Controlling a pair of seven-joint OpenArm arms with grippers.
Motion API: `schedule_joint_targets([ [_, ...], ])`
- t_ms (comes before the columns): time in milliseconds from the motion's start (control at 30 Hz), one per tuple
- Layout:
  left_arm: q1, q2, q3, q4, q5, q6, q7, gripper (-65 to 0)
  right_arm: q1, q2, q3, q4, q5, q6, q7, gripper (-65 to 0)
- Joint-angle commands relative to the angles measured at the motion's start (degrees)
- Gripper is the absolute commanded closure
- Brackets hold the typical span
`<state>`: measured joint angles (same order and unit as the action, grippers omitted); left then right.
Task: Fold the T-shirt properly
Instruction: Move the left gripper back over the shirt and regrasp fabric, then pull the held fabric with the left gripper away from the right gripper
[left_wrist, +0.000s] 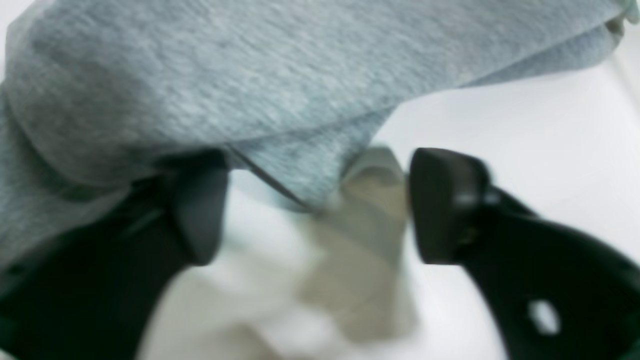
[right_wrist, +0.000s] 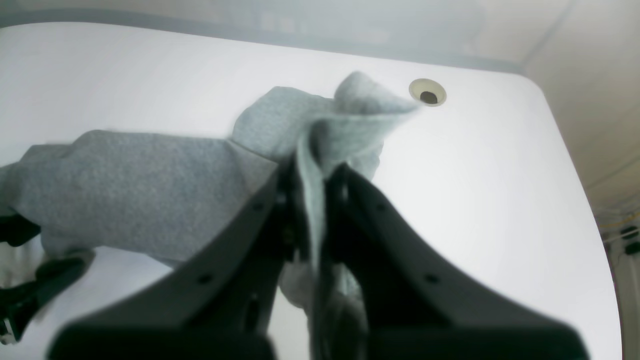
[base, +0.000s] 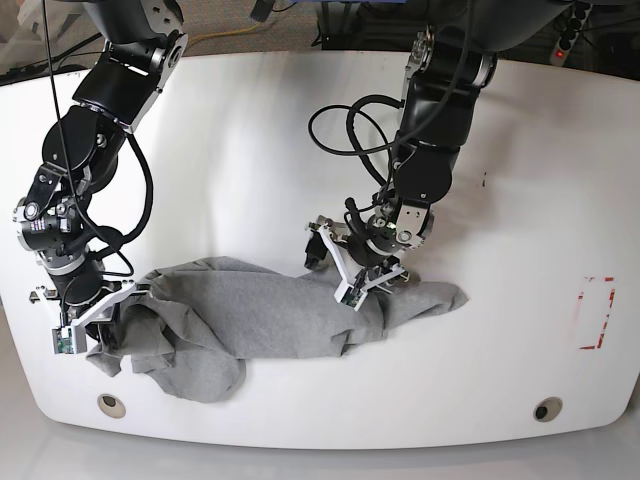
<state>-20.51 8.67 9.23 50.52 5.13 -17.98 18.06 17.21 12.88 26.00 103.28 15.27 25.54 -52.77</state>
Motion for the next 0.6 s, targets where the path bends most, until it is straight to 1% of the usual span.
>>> schedule_joint_targets([
  [0, 0.0, 0.3, 0.0, -0.6, -0.1, -0.4, 4.1, -33.8, 1.5, 0.9, 0.2, 0.8, 0.5, -0.1, 1.7, -0.2],
  [33, -0.1, 0.3, 0.1, -0.6, -0.1, -0.4, 4.1, -27.4, 1.5, 0.9, 0.2, 0.8, 0.5, -0.1, 1.7, -0.2],
  [67, -0.1, 0.3, 0.2, -0.6, -0.1, -0.4, 4.1, -19.2, 1.5, 0.9, 0.2, 0.8, 0.4, -0.1, 1.7, -0.2],
  [100, -0.1, 0.3, 0.2, -0.5, -0.1, -0.4, 4.1, -13.2, 1.5, 0.9, 0.2, 0.8, 0.4, -0.1, 1.7, -0.2],
  [167, -0.1, 0.3, 0.2, -0.4, -0.1, -0.4, 4.2, -4.3, 1.5, 0.9, 0.2, 0.8, 0.4, -0.1, 1.7, -0.2],
  [200, -0.1, 0.3, 0.2, -0.3, -0.1, -0.6, 4.5, -1.4, 1.5, 0.9, 0.2, 0.8, 0.4, -0.1, 1.7, -0.2],
  [233, -0.1, 0.3, 0.2, -0.2, -0.1, -0.7, 4.6, -0.1, 1.5, 0.9, 0.2, 0.8, 0.4, -0.1, 1.7, -0.2],
  [333, 0.2, 0.3, 0.0, 2.7, -0.1, -0.8, 5.2, -0.1, 1.5, 0.9, 0.2, 0.8, 0.5, -0.1, 1.7, -0.2],
  [467, 0.5, 0.2, 0.0, 10.8, -0.1, -1.2, 9.8, -0.1, 1.5, 0.9, 0.2, 0.8, 0.5, -0.1, 1.7, -0.2],
  [567, 2.4, -0.7, 0.0, 16.6, -0.1, -5.0, 13.3, -0.1, 1.6, 0.8, 0.1, 0.8, 0.5, -0.1, 1.7, -0.2],
])
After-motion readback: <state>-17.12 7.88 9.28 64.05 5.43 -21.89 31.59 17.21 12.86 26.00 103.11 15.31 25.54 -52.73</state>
